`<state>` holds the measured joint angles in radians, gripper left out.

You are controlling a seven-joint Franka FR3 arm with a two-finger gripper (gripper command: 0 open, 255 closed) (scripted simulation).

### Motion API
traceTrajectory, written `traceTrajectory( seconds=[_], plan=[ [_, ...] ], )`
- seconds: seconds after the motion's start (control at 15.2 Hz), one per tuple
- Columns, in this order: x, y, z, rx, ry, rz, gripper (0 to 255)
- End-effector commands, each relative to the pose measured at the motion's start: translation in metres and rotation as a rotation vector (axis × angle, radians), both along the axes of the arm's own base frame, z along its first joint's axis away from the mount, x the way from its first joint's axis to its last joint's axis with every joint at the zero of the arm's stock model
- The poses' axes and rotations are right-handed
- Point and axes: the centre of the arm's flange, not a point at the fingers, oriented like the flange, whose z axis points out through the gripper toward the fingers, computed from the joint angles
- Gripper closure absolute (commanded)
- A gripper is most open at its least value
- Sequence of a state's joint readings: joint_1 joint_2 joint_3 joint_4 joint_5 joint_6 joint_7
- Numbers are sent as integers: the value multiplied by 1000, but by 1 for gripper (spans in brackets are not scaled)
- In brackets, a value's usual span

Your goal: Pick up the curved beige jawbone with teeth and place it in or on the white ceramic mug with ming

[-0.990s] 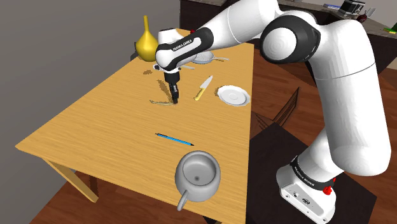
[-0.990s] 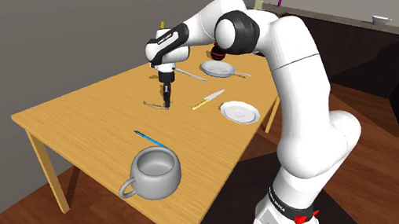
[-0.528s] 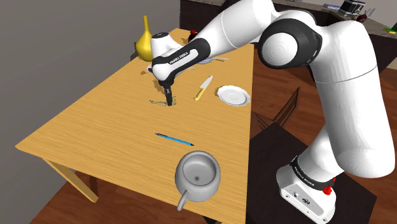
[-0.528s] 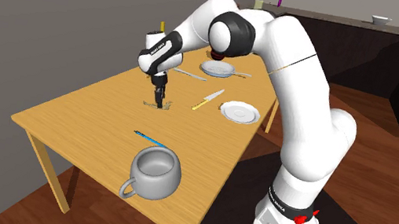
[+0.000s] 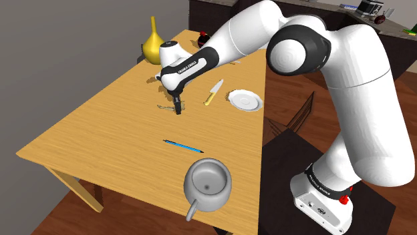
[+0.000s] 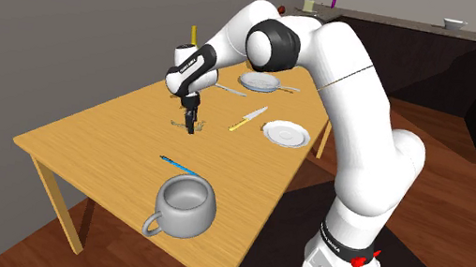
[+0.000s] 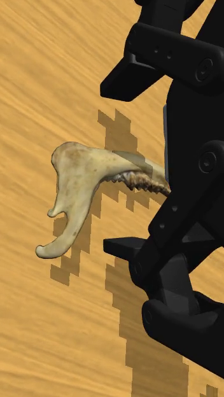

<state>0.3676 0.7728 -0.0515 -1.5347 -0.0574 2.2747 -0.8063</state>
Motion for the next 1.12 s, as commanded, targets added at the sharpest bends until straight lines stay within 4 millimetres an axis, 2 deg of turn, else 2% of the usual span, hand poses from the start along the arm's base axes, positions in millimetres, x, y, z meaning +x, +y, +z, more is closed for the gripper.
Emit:
traceTrajectory(
  seconds=[0.0,0.13,0.2,0.79,1.06],
  plan=[
    [0,0,0,0,0,0,0],
    [0,0,0,0,0,0,0],
    [0,0,0,0,0,0,255],
    [0,0,0,0,0,0,255],
    [0,0,21,0,0,0,255]
  ],
)
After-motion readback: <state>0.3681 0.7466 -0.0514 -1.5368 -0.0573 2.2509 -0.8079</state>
